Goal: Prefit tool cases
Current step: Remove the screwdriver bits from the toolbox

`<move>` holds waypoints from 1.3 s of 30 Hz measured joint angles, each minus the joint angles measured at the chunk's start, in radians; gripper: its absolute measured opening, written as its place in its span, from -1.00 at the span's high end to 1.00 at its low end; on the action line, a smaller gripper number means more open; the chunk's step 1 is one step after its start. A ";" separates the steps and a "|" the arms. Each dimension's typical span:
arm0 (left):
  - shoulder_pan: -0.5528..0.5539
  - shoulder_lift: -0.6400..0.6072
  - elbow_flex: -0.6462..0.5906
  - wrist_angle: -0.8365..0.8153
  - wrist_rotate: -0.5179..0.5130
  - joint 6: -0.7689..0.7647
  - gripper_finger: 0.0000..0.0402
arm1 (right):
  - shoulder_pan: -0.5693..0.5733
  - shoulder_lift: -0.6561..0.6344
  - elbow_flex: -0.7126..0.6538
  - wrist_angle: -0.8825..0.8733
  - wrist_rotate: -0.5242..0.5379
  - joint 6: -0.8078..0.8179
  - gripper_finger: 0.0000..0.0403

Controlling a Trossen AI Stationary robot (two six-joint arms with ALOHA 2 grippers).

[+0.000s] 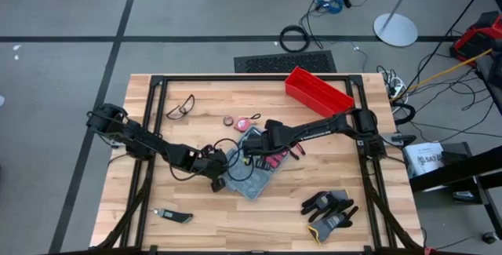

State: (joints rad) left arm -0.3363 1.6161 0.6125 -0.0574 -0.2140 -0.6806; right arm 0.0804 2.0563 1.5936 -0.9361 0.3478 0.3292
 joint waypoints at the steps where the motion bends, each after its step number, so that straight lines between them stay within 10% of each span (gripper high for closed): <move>1: 0.000 0.000 0.000 0.000 0.000 0.000 0.99 | -0.006 0.001 0.000 0.014 -0.014 -0.008 0.87; 16: 0.000 0.000 0.000 0.000 0.002 0.007 0.99 | -0.055 0.002 -0.043 0.068 -0.138 -0.020 0.23; 28: 0.000 0.000 0.000 0.000 0.001 0.007 0.99 | -0.070 0.069 -0.064 0.131 -0.051 -0.083 0.34; 34: 0.000 0.000 0.000 0.000 0.001 0.010 0.99 | -0.066 0.064 -0.058 0.115 -0.090 -0.085 0.85; 39: -0.001 0.000 0.000 0.002 0.006 0.016 0.99 | -0.029 0.019 -0.013 0.032 -0.101 -0.049 0.86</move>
State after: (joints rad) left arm -0.3370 1.6161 0.6125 -0.0559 -0.2081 -0.6645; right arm 0.0515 2.0752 1.5803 -0.9039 0.2465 0.2800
